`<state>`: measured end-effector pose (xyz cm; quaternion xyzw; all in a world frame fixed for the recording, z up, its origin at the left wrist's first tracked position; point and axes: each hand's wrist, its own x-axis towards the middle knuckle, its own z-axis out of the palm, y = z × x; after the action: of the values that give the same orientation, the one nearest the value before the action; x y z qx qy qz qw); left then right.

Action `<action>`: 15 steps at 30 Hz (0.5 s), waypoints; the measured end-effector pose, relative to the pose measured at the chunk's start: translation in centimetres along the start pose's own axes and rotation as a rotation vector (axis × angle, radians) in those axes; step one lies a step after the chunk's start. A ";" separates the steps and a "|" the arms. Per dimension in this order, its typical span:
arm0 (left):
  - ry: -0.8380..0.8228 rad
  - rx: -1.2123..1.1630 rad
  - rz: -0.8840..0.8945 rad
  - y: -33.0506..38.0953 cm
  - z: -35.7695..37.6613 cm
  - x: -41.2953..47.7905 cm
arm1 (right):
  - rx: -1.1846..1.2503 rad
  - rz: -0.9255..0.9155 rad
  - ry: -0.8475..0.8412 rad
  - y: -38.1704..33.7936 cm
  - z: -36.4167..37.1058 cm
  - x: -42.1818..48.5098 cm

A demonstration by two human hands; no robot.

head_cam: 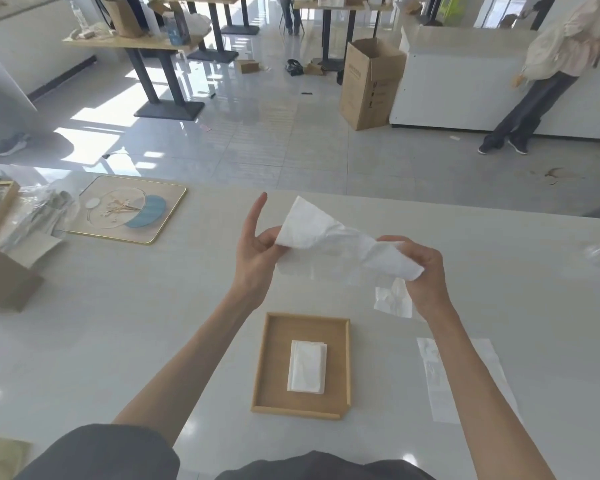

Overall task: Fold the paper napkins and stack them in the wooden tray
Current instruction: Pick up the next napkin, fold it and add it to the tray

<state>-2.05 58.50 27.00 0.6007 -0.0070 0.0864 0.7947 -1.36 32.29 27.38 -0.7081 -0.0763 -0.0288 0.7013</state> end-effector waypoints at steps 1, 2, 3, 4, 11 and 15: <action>0.007 -0.011 0.012 0.1 0.0 0.2 | -0.009 -0.053 -0.023 -0.2 -0.1 0.2; 0.008 -0.027 0.018 0.2 -0.1 0.2 | -0.021 -0.086 -0.036 -0.3 -0.2 0.3; 0.009 -0.038 0.019 0.4 -0.1 0.3 | -0.041 -0.106 -0.034 -0.6 -0.3 0.4; 0.008 -0.039 0.015 0.5 -0.1 0.4 | -0.063 -0.116 -0.023 -1.0 -0.4 0.4; -0.076 0.016 -0.080 2.2 0.4 0.4 | -0.112 -0.068 -0.021 -3.2 -1.3 1.3; -0.056 0.157 -0.075 2.9 0.1 0.8 | -0.015 -0.001 0.043 -3.6 -1.1 1.6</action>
<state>-1.69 59.31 29.87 0.6632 -0.0001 0.0400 0.7473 -0.20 31.33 31.20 -0.7125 -0.0613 -0.0447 0.6976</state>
